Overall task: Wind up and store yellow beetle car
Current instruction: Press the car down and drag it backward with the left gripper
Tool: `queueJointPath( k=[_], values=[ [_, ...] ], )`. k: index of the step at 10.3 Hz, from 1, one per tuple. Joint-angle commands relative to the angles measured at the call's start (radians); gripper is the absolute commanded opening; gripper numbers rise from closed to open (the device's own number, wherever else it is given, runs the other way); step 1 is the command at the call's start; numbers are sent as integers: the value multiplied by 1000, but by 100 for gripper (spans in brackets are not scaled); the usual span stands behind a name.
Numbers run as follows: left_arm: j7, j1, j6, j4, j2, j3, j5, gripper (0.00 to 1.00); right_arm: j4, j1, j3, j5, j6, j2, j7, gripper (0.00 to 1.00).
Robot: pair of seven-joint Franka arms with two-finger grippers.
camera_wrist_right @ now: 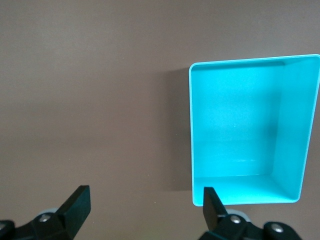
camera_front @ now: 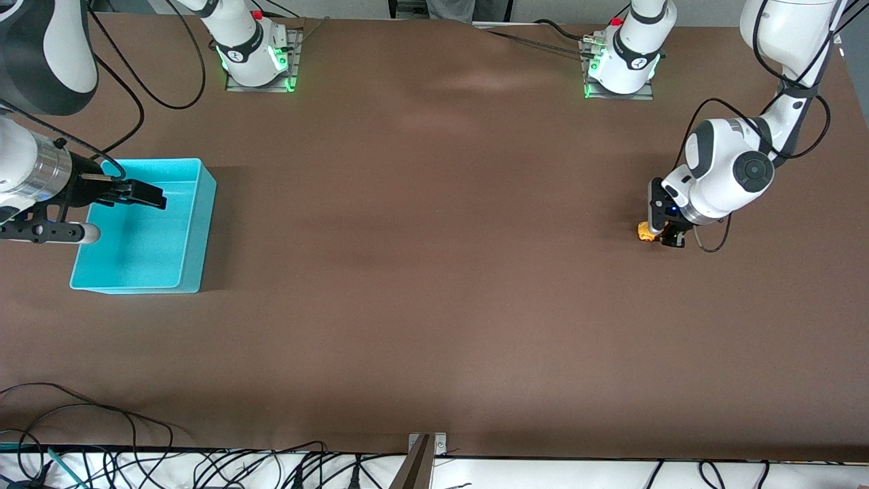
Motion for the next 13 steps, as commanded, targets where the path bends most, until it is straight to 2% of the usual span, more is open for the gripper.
queueJointPath(
  k=[1, 6, 11, 12, 13],
  values=[
    [67, 3, 47, 26, 84, 59, 9, 0, -18, 3, -3, 20, 16, -10, -4, 100],
    [195, 19, 87, 26, 97, 147, 2, 0, -22, 3, -3, 20, 16, -10, -4, 100],
    [183, 26, 109, 28, 108, 161, -22, 0, -24, 3, -3, 20, 20, -9, -4, 100],
    [180, 25, 107, 38, 110, 161, -94, 27, -24, 3, -3, 20, 22, -10, -4, 100],
    [182, 22, 107, 39, 110, 161, -102, 39, -24, 3, -3, 20, 22, -9, -4, 100]
  ],
)
